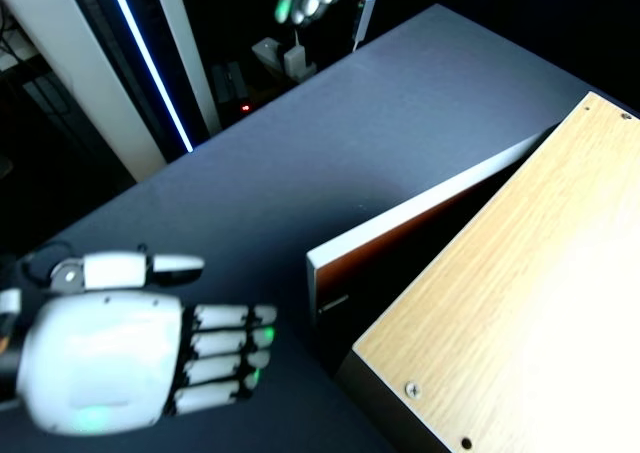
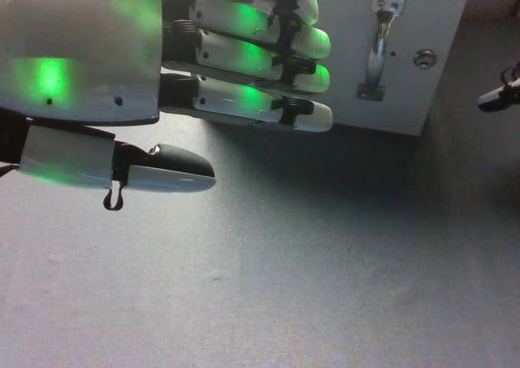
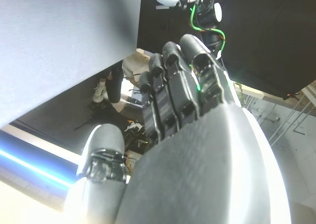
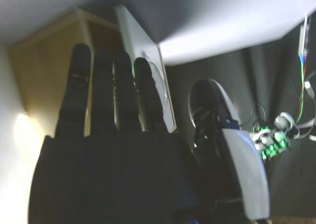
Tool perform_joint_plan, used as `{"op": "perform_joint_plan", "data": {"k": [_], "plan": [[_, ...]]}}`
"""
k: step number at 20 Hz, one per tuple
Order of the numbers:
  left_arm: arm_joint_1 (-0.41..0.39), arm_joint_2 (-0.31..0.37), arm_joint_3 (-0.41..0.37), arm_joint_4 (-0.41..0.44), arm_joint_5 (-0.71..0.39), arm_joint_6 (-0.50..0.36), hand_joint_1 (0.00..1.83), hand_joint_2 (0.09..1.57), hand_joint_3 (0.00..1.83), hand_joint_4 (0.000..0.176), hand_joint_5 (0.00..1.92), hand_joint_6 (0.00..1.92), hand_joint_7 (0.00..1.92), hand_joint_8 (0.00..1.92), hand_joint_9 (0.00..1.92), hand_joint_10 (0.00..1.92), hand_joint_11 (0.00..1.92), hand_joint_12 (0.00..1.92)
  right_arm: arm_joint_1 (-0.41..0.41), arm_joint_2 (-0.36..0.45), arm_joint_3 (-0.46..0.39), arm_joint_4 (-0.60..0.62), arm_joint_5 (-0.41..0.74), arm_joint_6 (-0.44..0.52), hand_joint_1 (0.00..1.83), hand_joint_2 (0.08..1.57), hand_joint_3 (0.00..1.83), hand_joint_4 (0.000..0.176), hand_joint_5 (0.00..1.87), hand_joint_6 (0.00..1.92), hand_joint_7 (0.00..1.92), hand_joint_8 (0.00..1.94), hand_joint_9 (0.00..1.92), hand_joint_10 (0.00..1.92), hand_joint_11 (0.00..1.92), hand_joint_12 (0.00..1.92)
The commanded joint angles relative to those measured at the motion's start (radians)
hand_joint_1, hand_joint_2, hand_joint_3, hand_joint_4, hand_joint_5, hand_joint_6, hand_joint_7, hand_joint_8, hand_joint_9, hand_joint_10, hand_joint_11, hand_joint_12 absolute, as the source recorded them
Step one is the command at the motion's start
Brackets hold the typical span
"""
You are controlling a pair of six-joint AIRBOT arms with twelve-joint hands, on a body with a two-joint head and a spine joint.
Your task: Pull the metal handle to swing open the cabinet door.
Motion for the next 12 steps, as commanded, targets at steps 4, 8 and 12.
{"op": "perform_joint_plan", "data": {"k": [4, 8, 12], "plan": [[-0.01, 0.005, -0.003, -0.096, -0.021, 0.005, 0.0, 1.56, 0.02, 0.0, 0.39, 0.0, 0.43, 0.0, 0.39, 0.0, 0.01, 0.86, 0.018, -0.011, 0.029, 0.053, 0.027, 0.002, 0.0, 1.49, 0.0, 0.0, 0.23, 0.0, 0.24, 0.0, 0.23, 0.0, 0.0, 0.71], [-0.01, 0.005, -0.003, -0.096, -0.021, 0.005, 0.0, 1.56, 0.02, 0.0, 0.38, 0.0, 0.42, 0.0, 0.38, 0.0, 0.0, 0.86, 0.019, -0.021, 0.033, 0.053, 0.019, 0.006, 0.0, 1.49, 0.0, 0.0, 0.22, 0.0, 0.24, 0.0, 0.23, 0.0, 0.0, 0.71], [-0.01, 0.005, -0.003, -0.096, -0.021, 0.005, 0.0, 1.56, 0.02, 0.0, 0.38, 0.0, 0.42, 0.0, 0.38, 0.0, 0.0, 0.86, 0.02, -0.033, 0.044, 0.053, -0.019, 0.014, 0.0, 1.49, 0.0, 0.0, 0.24, 0.01, 0.25, 0.0, 0.23, 0.0, 0.0, 0.71]]}}
